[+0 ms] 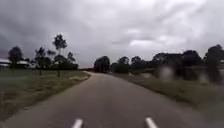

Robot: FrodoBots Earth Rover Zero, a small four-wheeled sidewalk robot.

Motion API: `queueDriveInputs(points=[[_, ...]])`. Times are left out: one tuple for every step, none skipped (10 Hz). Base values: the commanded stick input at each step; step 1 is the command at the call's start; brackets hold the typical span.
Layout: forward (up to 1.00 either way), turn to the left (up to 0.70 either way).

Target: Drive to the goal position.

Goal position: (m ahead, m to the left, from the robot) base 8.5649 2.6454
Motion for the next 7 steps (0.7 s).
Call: queueDriveInputs(points=[[0.84, 0.03], [0.84, 0.03], [0.84, 0.03], [0.84, 0.03], [0.84, 0.03], [0.84, 0.03], [0.84, 0.03]])
